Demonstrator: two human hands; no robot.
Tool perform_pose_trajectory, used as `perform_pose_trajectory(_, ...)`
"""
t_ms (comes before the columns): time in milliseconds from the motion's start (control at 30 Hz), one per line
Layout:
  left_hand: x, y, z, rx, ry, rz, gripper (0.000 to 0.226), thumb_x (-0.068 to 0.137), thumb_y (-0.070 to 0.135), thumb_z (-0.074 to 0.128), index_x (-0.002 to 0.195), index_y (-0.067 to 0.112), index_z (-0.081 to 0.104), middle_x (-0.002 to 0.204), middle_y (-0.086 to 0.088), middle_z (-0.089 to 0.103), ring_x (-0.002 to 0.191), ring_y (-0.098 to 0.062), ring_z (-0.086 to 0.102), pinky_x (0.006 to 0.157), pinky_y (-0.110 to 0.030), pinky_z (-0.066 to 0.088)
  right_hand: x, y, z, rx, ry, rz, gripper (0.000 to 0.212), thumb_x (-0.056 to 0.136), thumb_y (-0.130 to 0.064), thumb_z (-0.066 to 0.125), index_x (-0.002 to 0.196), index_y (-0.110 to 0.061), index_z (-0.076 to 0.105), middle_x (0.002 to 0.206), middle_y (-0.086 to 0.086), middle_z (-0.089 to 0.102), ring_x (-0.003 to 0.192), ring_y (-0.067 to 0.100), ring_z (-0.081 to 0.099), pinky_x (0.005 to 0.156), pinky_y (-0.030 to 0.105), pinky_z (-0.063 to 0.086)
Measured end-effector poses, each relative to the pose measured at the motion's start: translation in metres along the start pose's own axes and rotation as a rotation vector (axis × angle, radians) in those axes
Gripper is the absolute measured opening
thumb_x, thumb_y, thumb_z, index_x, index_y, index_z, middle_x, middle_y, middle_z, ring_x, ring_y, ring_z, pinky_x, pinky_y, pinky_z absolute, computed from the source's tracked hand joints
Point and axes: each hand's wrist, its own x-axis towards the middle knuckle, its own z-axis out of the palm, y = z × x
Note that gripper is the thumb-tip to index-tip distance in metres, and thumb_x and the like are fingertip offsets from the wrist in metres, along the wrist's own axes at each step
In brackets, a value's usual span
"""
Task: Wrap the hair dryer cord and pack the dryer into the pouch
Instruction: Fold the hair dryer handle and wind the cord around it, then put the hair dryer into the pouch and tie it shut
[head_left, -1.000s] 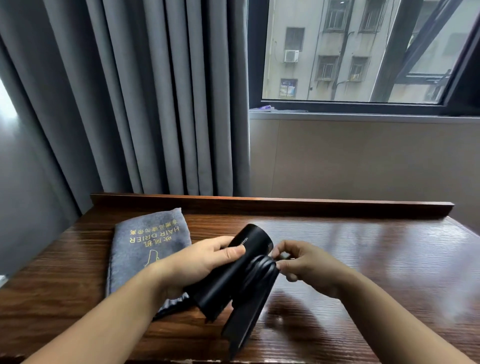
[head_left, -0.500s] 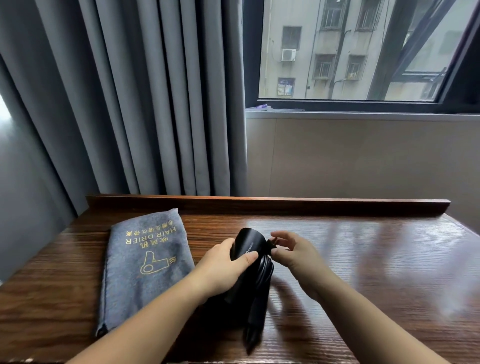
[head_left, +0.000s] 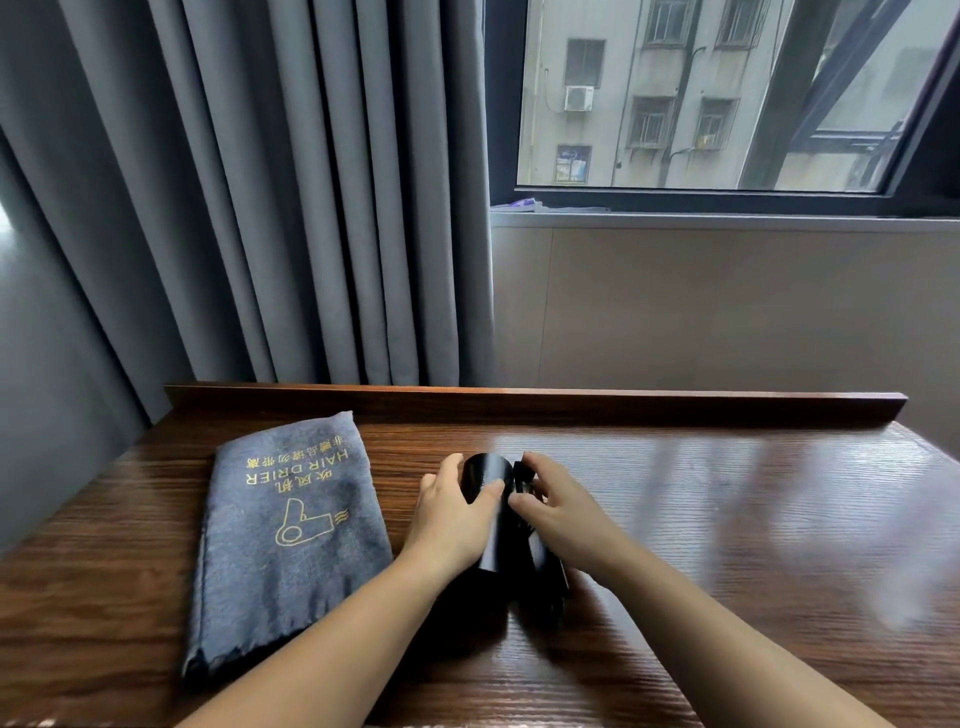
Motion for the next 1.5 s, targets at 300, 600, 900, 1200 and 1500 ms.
perform_pose_trajectory(300, -0.018, -0.008, -0.016, -0.113, -0.037, 0.131, 0.039, 0.095, 0.034, 0.057, 0.133, 0.036, 0.050, 0.124, -0.002, 0.047, 0.107, -0.013, 0.053, 0.099, -0.025, 0.037, -0.023, 0.017, -0.005, -0.040, 0.067, -0.048, 0.039, 0.096, -0.041, 0.053, 0.132, -0.040, 0.038, 0.125, -0.025, 0.042, 0.128, 0.007, 0.042, 0.103, 0.024, 0.036)
perform_pose_trajectory(600, -0.064, -0.030, -0.027, -0.122, -0.076, 0.418, 0.019, 0.090, 0.021, 0.054, 0.102, 0.030, 0.065, 0.111, 0.012, 0.057, 0.107, 0.002, 0.054, 0.083, -0.009, 0.046, -0.079, 0.001, 0.024, -0.552, 0.129, -0.191, 0.076, 0.080, -0.082, 0.014, 0.147, -0.047, 0.025, 0.157, -0.012, 0.020, 0.148, 0.010, 0.009, 0.121, 0.036, 0.017)
perform_pose_trajectory(900, -0.059, -0.034, -0.026, 0.118, -0.115, 0.540, 0.027, 0.093, 0.027, 0.048, 0.116, 0.029, 0.061, 0.116, 0.016, 0.062, 0.110, 0.005, 0.055, 0.102, -0.026, 0.044, -0.069, 0.014, 0.020, -0.852, 0.238, -0.097, 0.050, 0.084, -0.043, 0.053, 0.133, -0.034, 0.045, 0.135, -0.003, 0.055, 0.130, 0.036, 0.047, 0.102, 0.059, 0.040)
perform_pose_trajectory(1200, -0.044, -0.071, -0.079, 0.885, -0.145, 0.263, 0.103, 0.062, 0.092, -0.004, 0.149, 0.044, 0.024, 0.164, 0.007, 0.014, 0.153, -0.022, -0.004, 0.118, -0.056, -0.009, -0.063, 0.030, 0.026, -1.042, 0.253, -0.190, 0.075, 0.076, -0.034, 0.073, 0.143, -0.033, 0.039, 0.149, 0.013, 0.045, 0.137, 0.047, 0.036, 0.104, 0.070, 0.027)
perform_pose_trajectory(1500, -0.044, -0.086, -0.081, 0.803, -0.167, 0.232, 0.104, 0.060, 0.086, -0.006, 0.152, 0.042, 0.016, 0.164, 0.014, 0.010, 0.152, -0.013, -0.004, 0.122, -0.050, -0.001, -0.025, 0.041, 0.013, -1.060, 0.279, -0.172, 0.062, 0.076, -0.024, 0.054, 0.136, -0.034, 0.043, 0.137, 0.009, 0.053, 0.126, 0.043, 0.049, 0.098, 0.073, 0.033)
